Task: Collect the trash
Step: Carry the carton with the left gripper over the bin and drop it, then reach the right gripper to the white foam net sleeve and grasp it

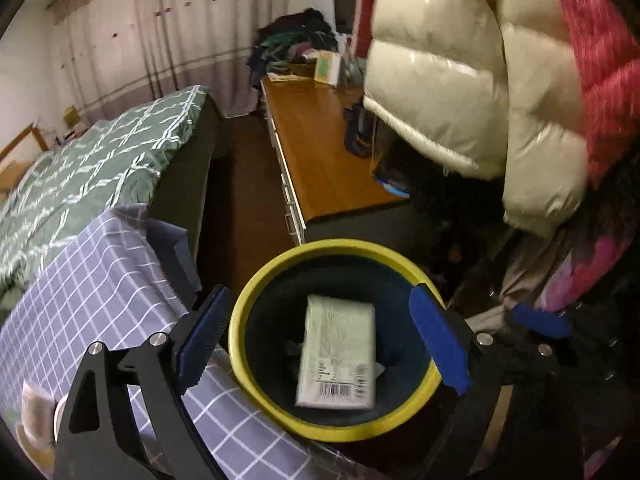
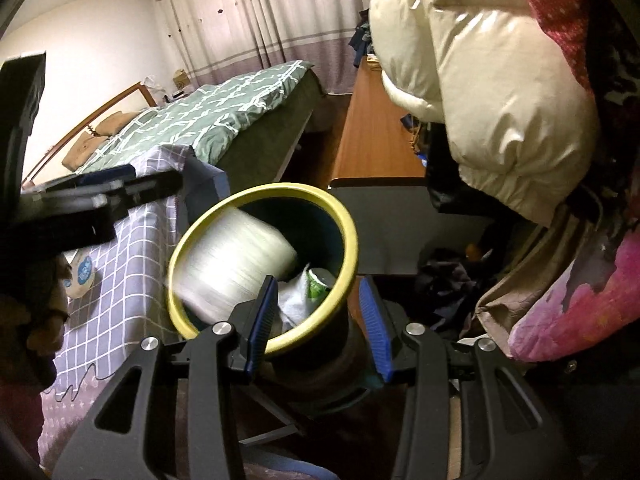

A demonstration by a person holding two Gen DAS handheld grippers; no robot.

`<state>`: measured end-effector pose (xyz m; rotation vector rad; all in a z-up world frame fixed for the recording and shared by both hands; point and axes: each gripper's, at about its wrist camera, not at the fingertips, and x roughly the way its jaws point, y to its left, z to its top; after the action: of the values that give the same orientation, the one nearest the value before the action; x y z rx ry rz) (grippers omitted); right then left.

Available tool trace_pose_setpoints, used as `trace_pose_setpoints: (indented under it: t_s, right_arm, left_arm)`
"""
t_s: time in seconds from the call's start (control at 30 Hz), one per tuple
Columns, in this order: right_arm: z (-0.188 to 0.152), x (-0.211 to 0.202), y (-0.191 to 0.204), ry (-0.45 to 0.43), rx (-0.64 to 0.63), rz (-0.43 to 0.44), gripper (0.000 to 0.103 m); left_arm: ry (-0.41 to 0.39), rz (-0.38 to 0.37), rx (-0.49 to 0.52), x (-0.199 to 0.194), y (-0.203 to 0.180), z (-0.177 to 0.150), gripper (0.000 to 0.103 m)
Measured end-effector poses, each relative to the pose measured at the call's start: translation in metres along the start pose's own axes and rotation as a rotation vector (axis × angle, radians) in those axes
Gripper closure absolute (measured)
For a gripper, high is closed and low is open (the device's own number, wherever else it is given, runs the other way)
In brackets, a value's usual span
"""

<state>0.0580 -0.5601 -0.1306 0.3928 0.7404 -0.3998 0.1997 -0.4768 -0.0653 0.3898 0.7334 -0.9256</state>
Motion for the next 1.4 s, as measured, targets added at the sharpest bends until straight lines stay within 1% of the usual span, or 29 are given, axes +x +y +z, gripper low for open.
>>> trace_pose_setpoints:
  t_s: [0.03,0.17,0.27,0.33,0.47,0.57,0.7,0.8,1.0,1.17,1.23,1.3,1.4]
  right_arm:
    - [-0.001,0.000,0.002,0.002,-0.003,0.004,0.062]
    - [-0.003,0.004,0.011,0.014,-0.016,0.023,0.061]
    - [-0.005,0.007,0.020,0.024,-0.029,0.042,0.061]
    - [-0.006,0.007,0.029,0.028,-0.041,0.051,0.061]
    - [-0.008,0.006,0.048,0.034,-0.069,0.071,0.061]
    - [-0.010,0.004,0.067,0.036,-0.100,0.102,0.061]
    - [-0.013,0.002,0.102,0.045,-0.151,0.157,0.060]
    - [-0.016,0.002,0.135,0.049,-0.194,0.199,0.061]
    - [-0.023,-0.007,0.217,0.052,-0.306,0.332,0.060]
    - [-0.034,-0.010,0.285,0.070,-0.396,0.452,0.060]
    - [-0.041,-0.009,0.317,0.088,-0.448,0.504,0.060]
    - [-0.048,-0.008,0.347,0.096,-0.513,0.540,0.060]
    - [-0.056,-0.011,0.388,0.082,-0.613,0.574,0.060]
  left_arm:
    - [-0.023,-0.003,-0.015,-0.014,0.004,-0.003,0.014]
    - [-0.101,0.043,-0.045,-0.071,0.019,-0.025,0.013]
    - [-0.142,0.061,-0.104,-0.116,0.036,-0.056,0.010]
    - [-0.165,0.103,-0.142,-0.144,0.049,-0.079,0.010]
    - [-0.176,0.207,-0.224,-0.189,0.076,-0.128,0.009]
    - [-0.180,0.279,-0.286,-0.219,0.095,-0.162,0.009]
    - [-0.192,0.341,-0.367,-0.259,0.119,-0.200,0.009]
    - [-0.209,0.433,-0.402,-0.292,0.133,-0.225,0.009]
    - [-0.250,0.563,-0.454,-0.345,0.151,-0.262,0.008]
    - [-0.270,0.615,-0.499,-0.374,0.165,-0.292,0.008]
    - [-0.271,0.620,-0.519,-0.380,0.171,-0.302,0.008]
    - [-0.268,0.623,-0.535,-0.384,0.176,-0.310,0.008]
    - [-0.270,0.630,-0.552,-0.389,0.181,-0.320,0.008]
